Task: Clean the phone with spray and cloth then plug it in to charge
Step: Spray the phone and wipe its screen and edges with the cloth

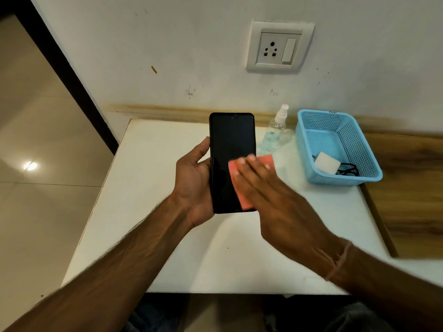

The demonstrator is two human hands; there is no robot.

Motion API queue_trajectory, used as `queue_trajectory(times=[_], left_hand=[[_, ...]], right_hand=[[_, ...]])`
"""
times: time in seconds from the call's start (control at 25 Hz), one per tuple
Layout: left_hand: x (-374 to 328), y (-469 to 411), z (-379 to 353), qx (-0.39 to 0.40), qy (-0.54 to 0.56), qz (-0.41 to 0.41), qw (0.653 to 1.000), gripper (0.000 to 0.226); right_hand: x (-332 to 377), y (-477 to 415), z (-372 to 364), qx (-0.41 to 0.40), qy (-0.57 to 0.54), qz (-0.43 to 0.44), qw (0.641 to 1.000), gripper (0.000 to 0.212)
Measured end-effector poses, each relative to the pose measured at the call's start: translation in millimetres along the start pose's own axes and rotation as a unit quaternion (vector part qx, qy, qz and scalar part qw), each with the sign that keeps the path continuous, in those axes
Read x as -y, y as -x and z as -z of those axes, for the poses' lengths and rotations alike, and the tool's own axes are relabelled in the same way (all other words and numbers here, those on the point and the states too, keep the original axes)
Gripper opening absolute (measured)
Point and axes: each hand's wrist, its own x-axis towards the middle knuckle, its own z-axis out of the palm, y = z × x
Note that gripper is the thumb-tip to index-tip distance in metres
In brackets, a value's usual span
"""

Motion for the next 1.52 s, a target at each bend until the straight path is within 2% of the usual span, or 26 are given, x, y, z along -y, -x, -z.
queue_trajectory(times=[0.12,0.28,0.64,0.72,0.8,0.96,1.08,1.16,1.52], left_hand=[[2.7,1.8,-3.8,-0.018,-0.008,0.000,1.000,0.064],[1.3,4.8,-6.4,-0.025,-0.015,-0.001,1.000,0.063],[0.5,0.8,-1.2,0.005,-0.009,-0.004,1.000,0.078],[0.3,-0.1,-0.1,0.006,-0.006,-0.002,1.000,0.078],[-0.8,-0.3,-0.3,-0.004,-0.012,-0.003,1.000,0.077],[-0.3,3.5,-6.2,-0.049,-0.031,-0.020,0.998,0.066],[0.1,6.6,-10.9,-0.063,-0.037,-0.025,0.997,0.060],[0.6,7.0,-11.2,-0.066,-0.040,-0.024,0.997,0.061],[-2.3,3.8,-4.4,-0.028,-0.029,0.002,0.999,0.073]], right_hand=[[-12.6,-33.5,3.3,-0.032,-0.004,-0.046,0.998,0.066],[-8.4,-56.1,-1.5,-0.046,-0.005,-0.058,0.997,0.067],[15.7,24.6,-17.6,0.044,0.065,0.113,0.991,0.078],[11.1,31.5,-16.0,0.057,0.065,0.125,0.988,0.082],[3.7,25.2,-10.5,0.046,0.047,0.111,0.992,0.075],[-12.1,-11.5,-4.6,-0.004,0.008,0.027,1.000,0.073],[-9.2,-34.8,-7.6,-0.031,0.006,-0.001,0.999,0.059],[-4.0,-42.3,-9.2,-0.036,0.003,-0.009,0.999,0.062],[1.5,-10.2,-10.9,-0.004,0.032,0.075,0.997,0.068]])
